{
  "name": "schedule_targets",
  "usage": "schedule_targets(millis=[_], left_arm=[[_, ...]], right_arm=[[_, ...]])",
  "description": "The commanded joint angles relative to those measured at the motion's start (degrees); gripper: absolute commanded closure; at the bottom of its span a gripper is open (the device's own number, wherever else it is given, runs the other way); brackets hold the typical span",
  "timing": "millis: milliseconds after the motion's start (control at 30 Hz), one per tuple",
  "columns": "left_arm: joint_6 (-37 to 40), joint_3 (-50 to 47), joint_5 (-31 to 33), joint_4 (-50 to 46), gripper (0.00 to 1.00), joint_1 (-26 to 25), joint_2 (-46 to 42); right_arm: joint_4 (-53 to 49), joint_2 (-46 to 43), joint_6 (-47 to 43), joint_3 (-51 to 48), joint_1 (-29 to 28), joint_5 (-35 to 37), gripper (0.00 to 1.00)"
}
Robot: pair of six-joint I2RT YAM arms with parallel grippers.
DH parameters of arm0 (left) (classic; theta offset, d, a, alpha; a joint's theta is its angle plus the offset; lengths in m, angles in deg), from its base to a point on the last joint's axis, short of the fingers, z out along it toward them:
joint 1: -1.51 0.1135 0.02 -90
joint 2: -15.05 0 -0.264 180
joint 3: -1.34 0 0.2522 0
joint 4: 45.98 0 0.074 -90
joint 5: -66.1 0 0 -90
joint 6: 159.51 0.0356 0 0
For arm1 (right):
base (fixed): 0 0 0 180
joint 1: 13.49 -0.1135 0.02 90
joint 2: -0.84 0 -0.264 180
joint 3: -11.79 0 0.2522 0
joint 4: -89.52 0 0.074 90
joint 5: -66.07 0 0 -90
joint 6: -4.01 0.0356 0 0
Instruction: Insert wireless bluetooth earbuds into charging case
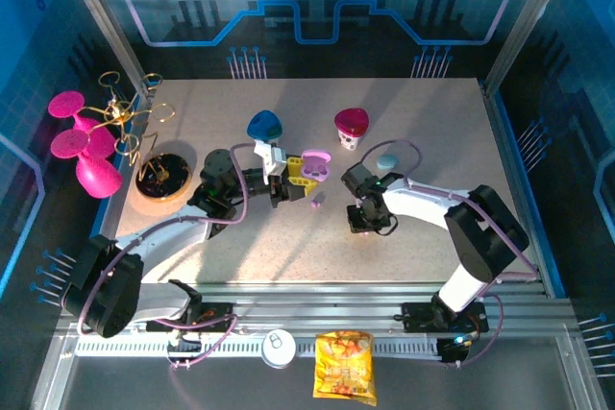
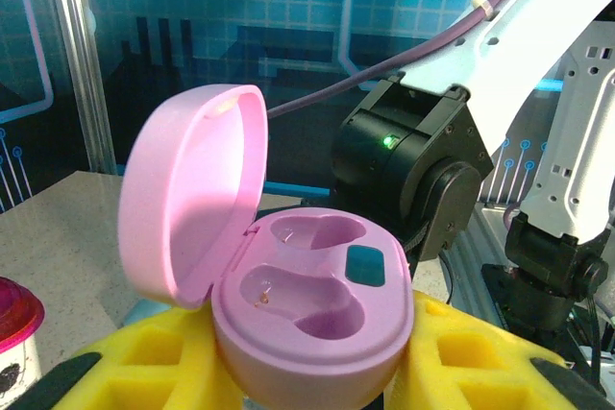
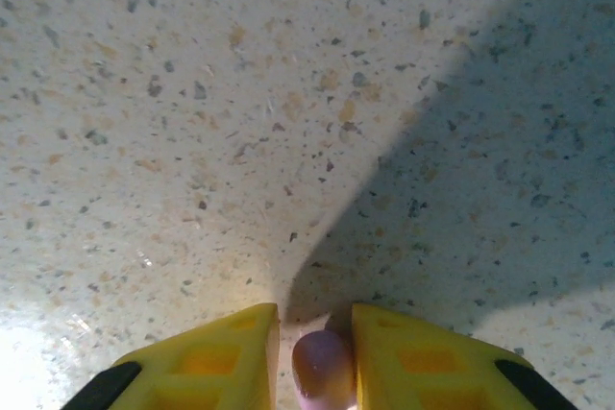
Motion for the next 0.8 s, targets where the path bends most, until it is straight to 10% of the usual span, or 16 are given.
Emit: schedule_targets(millis=[0, 433, 767], left_arm=[[1.38, -0.57, 0.46, -0.01, 0.71, 0.13, -1.40], [1.26, -1.12, 1.09, 1.27, 0.71, 0.13, -0.37], [-2.06, -0.92, 0.69, 6.46, 0.72, 0.20, 1.85]], right_arm=[[-2.07, 1.49, -0.70, 1.59, -1.00, 0.72, 0.79], [-2.06, -6.55, -1.84, 1.00, -0.33, 1.04, 0.92], [14.99, -30.14, -6.69, -1.93, 2.91, -18.32, 0.94]])
